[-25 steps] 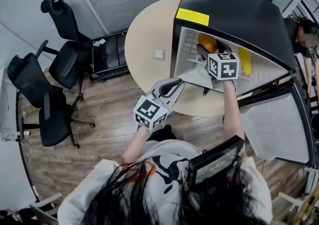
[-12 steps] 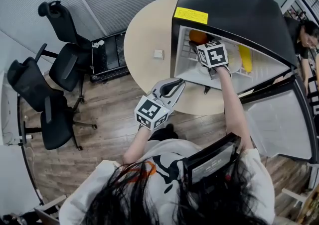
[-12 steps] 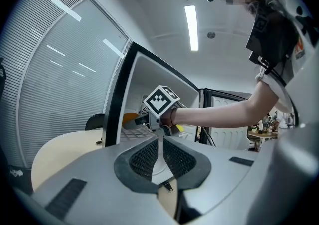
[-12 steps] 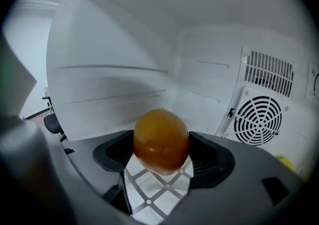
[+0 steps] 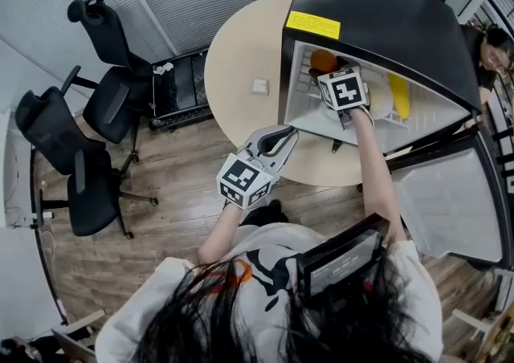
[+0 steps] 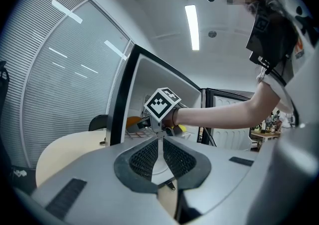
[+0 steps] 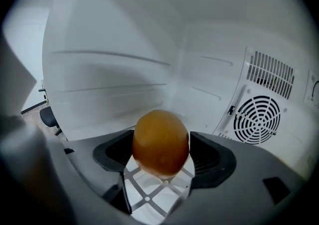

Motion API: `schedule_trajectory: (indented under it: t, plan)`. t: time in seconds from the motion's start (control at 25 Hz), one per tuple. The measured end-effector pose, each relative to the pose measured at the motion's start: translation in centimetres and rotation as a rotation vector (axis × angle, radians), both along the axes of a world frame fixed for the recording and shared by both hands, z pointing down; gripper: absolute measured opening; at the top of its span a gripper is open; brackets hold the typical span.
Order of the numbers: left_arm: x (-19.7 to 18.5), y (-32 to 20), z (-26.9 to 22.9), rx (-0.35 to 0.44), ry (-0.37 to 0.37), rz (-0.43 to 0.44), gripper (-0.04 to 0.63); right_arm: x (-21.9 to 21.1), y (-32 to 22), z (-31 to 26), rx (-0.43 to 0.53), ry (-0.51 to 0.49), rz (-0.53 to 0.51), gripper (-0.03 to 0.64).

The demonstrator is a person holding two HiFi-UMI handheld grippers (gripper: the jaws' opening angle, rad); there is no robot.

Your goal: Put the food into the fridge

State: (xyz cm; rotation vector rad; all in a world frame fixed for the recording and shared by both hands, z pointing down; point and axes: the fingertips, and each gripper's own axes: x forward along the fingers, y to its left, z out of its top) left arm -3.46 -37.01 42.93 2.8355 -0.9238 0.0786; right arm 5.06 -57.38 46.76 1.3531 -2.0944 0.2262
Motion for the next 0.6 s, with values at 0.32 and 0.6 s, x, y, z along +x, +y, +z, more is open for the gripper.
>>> schedule_trajectory:
  t: [0.32,0.6]
  plan:
    - [0.4,0.6,0.1,0.001,-0.010,0.003,0.025,0.5,1.6,-2.0,0.061,-0.055,0.028,0.344]
    - [0.9,1.1,0.0,0.003,-0.011,0.006,0.025,1.0,5.7,-6.2,0.195,-0.195,0.055,0.342]
